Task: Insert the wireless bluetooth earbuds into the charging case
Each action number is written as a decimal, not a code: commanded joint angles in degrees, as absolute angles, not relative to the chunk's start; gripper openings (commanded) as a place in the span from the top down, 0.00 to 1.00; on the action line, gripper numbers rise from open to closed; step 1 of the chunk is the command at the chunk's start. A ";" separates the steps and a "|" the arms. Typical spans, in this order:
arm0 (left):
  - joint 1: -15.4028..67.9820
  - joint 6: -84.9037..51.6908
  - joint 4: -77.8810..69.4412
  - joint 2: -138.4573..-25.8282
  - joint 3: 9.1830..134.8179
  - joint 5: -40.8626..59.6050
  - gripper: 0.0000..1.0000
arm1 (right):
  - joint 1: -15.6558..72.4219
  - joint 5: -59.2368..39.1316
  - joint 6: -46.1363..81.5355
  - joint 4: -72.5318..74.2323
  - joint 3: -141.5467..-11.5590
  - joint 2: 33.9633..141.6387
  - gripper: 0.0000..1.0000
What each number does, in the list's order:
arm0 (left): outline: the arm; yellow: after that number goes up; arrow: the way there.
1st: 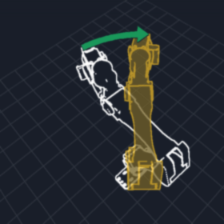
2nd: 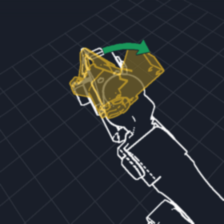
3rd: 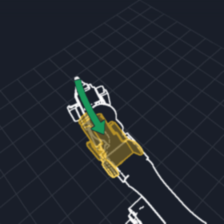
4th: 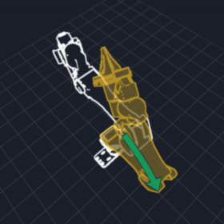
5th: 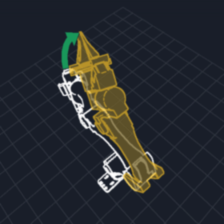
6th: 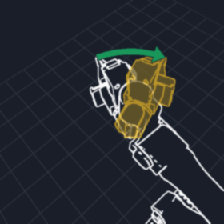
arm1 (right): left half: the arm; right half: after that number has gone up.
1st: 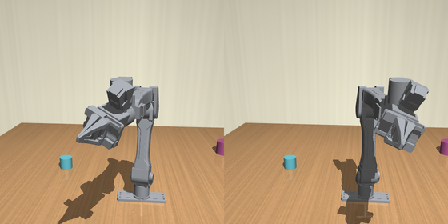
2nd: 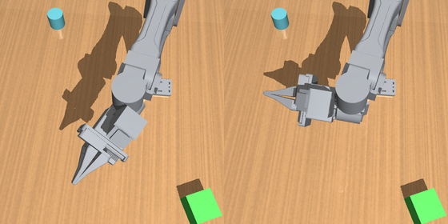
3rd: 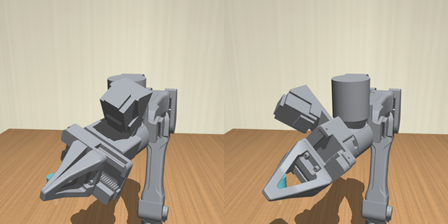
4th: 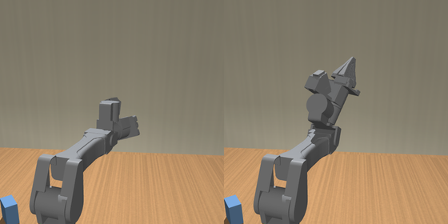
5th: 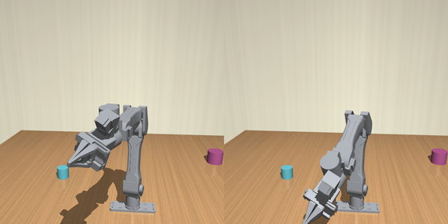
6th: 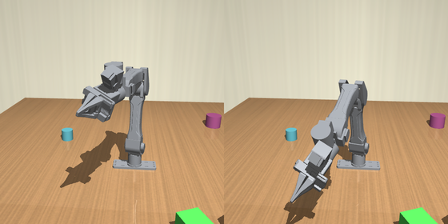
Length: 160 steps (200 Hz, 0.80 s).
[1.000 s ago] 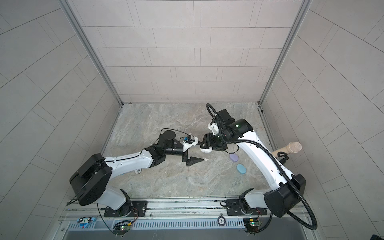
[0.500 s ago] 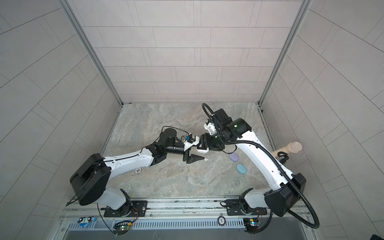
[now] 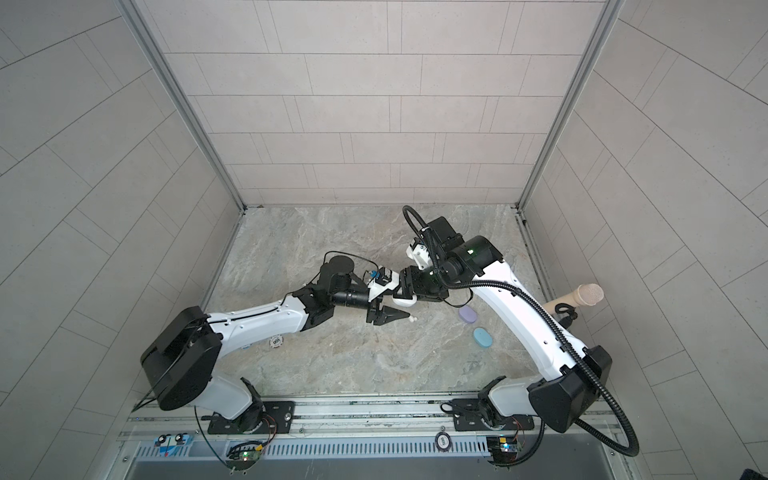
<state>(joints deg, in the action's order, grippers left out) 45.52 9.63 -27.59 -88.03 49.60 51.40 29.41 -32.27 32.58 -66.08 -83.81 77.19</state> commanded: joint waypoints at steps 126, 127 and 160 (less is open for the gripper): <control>45.97 7.20 -30.78 -87.53 50.28 51.97 0.60 | 30.35 -34.01 33.86 -64.10 -84.55 76.70 0.41; 45.97 7.21 -30.81 -87.54 50.28 52.00 0.60 | 30.34 -34.01 33.85 -64.09 -84.55 76.71 0.41; 45.96 7.47 -30.28 -87.19 50.19 51.86 0.68 | 30.35 -34.01 34.19 -63.92 -84.59 76.62 0.40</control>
